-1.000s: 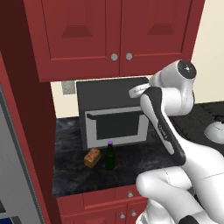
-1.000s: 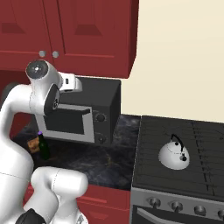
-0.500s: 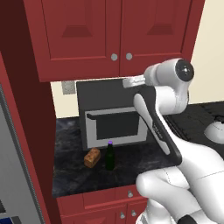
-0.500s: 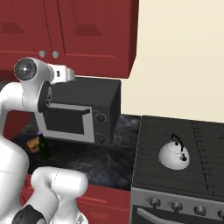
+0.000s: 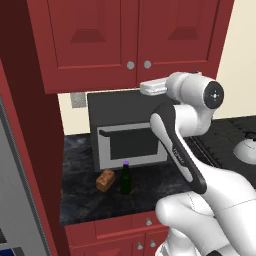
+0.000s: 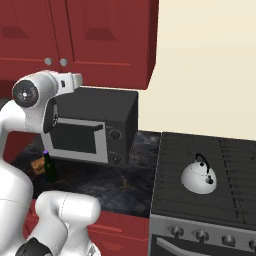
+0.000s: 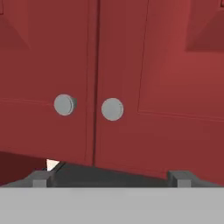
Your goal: Pick the pan from the cabinet and place it on the stove. Then turn on the stove burner for the pan.
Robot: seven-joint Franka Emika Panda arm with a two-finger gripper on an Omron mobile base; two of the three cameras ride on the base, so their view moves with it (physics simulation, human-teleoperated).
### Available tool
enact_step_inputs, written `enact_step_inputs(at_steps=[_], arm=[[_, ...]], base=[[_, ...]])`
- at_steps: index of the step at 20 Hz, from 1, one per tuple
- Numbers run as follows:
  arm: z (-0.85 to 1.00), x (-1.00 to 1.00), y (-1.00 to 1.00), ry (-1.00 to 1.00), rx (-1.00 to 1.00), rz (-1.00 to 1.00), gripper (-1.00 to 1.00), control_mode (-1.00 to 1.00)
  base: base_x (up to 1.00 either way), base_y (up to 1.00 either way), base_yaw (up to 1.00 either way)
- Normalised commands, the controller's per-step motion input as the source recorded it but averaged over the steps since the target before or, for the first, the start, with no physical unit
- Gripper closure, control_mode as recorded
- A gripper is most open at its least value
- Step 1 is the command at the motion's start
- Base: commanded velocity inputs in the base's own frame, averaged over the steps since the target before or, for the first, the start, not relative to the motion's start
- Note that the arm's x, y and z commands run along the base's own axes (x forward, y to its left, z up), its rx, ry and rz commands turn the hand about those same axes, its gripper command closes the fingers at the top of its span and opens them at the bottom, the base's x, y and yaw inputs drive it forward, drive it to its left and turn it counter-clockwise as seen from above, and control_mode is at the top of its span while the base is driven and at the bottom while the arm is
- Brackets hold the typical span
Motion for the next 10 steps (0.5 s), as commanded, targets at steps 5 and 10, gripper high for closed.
enact_step_inputs(at_steps=[5, 10], arm=[[0.35, 0.00, -0.01, -0.22, 0.04, 0.00, -1.00, -1.00], [0.32, 0.00, -0.04, -0.14, 0.07, 0.00, -1.00, -1.00]], base=[[0.00, 0.00, 0.00], [0.00, 0.00, 0.00]])
